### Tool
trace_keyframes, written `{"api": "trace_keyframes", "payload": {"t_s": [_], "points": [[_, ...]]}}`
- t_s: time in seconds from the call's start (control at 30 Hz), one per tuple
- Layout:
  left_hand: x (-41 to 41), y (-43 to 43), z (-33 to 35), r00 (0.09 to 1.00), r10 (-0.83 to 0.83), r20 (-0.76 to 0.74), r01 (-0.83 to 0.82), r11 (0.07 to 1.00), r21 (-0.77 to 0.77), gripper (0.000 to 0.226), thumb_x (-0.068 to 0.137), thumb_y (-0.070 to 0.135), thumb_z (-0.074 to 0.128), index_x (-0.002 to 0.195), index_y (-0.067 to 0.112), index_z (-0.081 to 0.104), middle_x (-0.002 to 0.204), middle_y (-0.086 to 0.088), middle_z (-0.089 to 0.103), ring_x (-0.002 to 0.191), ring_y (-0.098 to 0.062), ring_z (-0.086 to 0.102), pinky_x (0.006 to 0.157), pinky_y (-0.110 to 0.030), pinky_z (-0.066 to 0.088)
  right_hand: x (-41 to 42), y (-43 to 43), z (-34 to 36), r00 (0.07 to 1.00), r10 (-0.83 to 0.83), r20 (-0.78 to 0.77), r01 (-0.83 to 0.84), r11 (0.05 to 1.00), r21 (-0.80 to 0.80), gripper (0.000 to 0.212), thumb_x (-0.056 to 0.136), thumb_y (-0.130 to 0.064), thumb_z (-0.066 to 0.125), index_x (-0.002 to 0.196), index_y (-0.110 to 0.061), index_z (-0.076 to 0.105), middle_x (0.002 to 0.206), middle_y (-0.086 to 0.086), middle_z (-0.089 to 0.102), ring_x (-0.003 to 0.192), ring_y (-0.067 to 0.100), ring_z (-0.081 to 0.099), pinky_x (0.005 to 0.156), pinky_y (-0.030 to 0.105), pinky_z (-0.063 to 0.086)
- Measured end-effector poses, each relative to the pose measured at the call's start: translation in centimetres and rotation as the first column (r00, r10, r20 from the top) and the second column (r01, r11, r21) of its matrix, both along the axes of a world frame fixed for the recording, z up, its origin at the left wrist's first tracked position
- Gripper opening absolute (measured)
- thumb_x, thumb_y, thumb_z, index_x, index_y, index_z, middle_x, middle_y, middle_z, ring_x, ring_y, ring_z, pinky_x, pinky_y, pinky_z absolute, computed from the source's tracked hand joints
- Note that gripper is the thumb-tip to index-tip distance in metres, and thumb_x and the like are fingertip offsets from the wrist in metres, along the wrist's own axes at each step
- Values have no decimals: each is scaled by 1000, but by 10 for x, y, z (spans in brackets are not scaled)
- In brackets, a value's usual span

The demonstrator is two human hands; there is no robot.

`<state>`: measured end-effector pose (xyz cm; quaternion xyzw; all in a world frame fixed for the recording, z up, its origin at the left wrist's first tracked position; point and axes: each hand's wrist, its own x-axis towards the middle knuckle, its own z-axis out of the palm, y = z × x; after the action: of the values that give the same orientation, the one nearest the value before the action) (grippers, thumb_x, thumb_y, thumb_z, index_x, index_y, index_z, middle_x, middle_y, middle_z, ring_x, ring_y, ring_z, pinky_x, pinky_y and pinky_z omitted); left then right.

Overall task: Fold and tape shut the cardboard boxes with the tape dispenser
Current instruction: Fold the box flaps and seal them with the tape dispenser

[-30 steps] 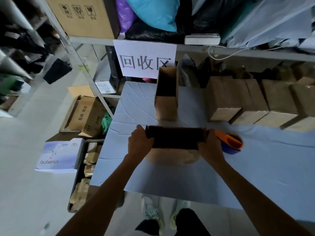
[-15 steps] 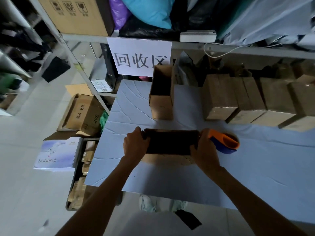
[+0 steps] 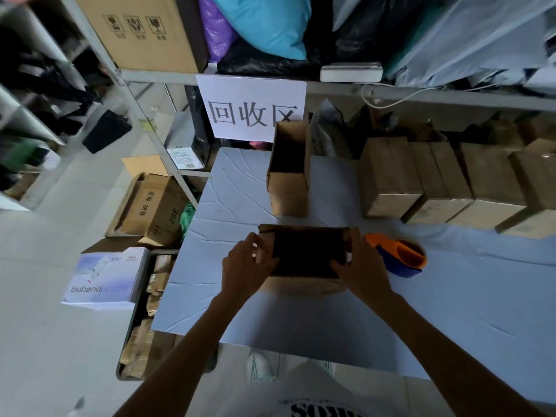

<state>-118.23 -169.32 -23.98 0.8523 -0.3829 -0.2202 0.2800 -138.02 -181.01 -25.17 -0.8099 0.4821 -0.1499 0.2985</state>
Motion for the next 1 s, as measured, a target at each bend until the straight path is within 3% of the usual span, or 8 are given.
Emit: {"api": "trace_keyframes", "payload": {"t_s": [0.1, 0.17, 0.27, 0.37, 0.53, 0.73, 0.83, 1.0], "points": [[-1, 3, -8, 999, -13, -38, 13, 1000, 3, 38, 85, 53, 59, 109, 24, 64, 102, 1, 55, 91, -19, 62, 80, -33, 50, -2, 0, 3, 997, 3, -75, -2, 1000, 14, 48, 88, -40, 59, 126, -12, 49, 115, 10, 57, 99, 28, 58, 78, 40, 52], [2, 4, -15, 995, -17, -96, 18, 1000, 12, 39, 88, 54, 55, 110, 23, 66, 105, 0, 52, 96, -20, 61, 84, -35, 50, -5, -2, 1, 992, 10, -128, -2, 998, 61, 51, 90, -50, 49, 125, -13, 53, 120, 13, 53, 104, 33, 54, 85, 48, 48], [11, 6, -20, 969, -48, -242, 45, 999, -17, 43, 80, 62, 59, 104, 27, 68, 112, 3, 50, 99, -19, 60, 88, -41, 51, -9, -4, -3, 997, 19, -77, -11, 994, 105, 59, 86, -62, 42, 118, -15, 58, 117, 10, 51, 97, 28, 55, 79, 39, 47], [22, 10, -21, 946, -158, -284, 142, 987, -78, 41, 68, 66, 68, 99, 40, 65, 116, 10, 50, 101, -12, 58, 86, -32, 51, -14, -9, -9, 991, 74, 109, -95, 974, 204, 53, 75, -73, 49, 100, -28, 59, 114, -2, 45, 90, 10, 55, 70, 21, 44], [17, 10, -36, 988, -68, -138, 43, 983, -178, 22, 75, 38, 77, 94, 30, 69, 105, 12, 55, 95, -10, 61, 69, -22, 53, -24, -18, -24, 989, 81, 119, -103, 978, 184, 49, 69, -34, 81, 112, -20, 63, 112, -6, 44, 91, 10, 58, 68, 25, 55], [14, 3, -44, 988, -18, -153, -18, 973, -231, 80, 73, 20, 81, 140, 27, 38, 109, 3, 60, 89, -13, 63, 66, -34, 59, -22, -17, -26, 954, -57, 293, -28, 960, 278, 84, 61, -23, 89, 129, -32, 41, 110, -7, 54, 85, 11, 62, 62, 22, 53], [14, -5, -43, 994, -67, -85, 41, 958, -284, 82, 76, 19, 79, 144, 30, 35, 112, 0, 60, 89, -14, 62, 65, -31, 59, -18, -23, -23, 951, 9, 309, -66, 982, 176, 100, 67, -19, 85, 144, -39, 23, 111, -9, 52, 87, 7, 59, 61, 17, 50], [15, -26, -42, 994, -60, -94, 31, 959, -282, 53, 77, 25, 78, 124, 30, 53, 109, 4, 61, 90, -13, 63, 67, -32, 58, -18, -42, -20, 962, 71, 265, -97, 991, 89, 70, 68, -15, 83, 126, -36, 50, 116, -2, 54, 94, 9, 57, 67, 9, 47]]}}
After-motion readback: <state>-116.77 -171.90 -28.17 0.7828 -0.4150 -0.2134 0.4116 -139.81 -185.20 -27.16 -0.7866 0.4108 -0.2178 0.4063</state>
